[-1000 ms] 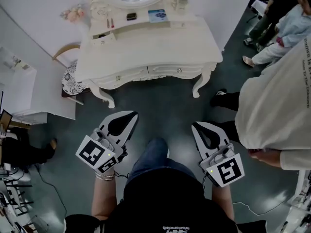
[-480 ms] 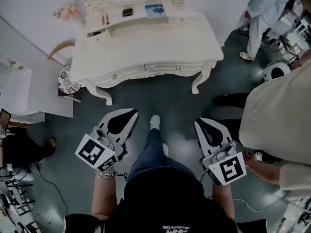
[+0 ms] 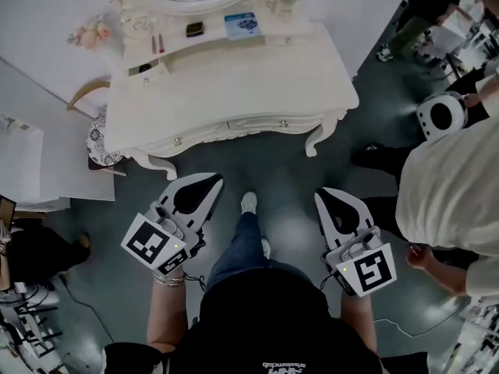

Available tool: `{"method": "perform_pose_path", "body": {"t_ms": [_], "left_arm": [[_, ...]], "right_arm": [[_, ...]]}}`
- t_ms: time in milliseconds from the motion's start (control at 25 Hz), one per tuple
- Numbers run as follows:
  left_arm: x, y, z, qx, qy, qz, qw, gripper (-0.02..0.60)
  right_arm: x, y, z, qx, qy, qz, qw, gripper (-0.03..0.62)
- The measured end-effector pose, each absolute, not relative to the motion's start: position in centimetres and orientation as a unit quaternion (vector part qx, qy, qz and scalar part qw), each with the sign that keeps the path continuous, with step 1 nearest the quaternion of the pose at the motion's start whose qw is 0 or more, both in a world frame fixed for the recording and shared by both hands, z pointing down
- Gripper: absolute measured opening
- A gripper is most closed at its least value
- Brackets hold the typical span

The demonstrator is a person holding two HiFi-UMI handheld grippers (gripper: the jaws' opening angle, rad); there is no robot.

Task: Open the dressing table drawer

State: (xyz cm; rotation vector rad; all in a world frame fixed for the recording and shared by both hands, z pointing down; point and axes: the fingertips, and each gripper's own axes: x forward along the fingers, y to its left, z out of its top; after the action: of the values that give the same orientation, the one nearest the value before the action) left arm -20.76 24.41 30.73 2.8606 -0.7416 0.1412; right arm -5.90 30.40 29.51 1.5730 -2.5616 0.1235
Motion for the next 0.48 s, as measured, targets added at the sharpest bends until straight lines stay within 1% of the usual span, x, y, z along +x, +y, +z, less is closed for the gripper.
{"method": "perform_pose_path", "body": {"t_ms": [480], "left_arm": [[-19.2,15.9,29.9,0.969,-0.223,0.050,0.096,0.017]], "right_arm": [[-4.2,22.2,28.7,0.548,-0.832,0.050,0.070,0.020]]}}
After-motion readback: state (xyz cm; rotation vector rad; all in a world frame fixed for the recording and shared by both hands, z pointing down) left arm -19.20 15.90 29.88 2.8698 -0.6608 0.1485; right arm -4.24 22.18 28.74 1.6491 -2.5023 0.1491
